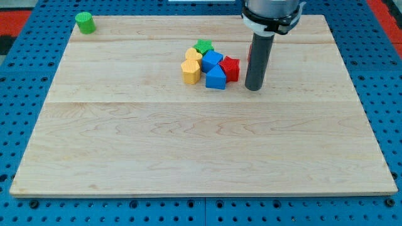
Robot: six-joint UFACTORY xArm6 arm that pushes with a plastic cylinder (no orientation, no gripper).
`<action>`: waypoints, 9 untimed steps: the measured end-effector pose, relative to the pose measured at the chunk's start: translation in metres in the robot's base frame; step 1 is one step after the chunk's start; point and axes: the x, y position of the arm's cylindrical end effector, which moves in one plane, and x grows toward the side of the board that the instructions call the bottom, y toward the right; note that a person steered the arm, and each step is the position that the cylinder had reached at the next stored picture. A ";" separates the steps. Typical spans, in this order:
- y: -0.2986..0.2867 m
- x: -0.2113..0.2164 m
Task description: Push the group of block slightly left
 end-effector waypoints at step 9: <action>-0.061 -0.020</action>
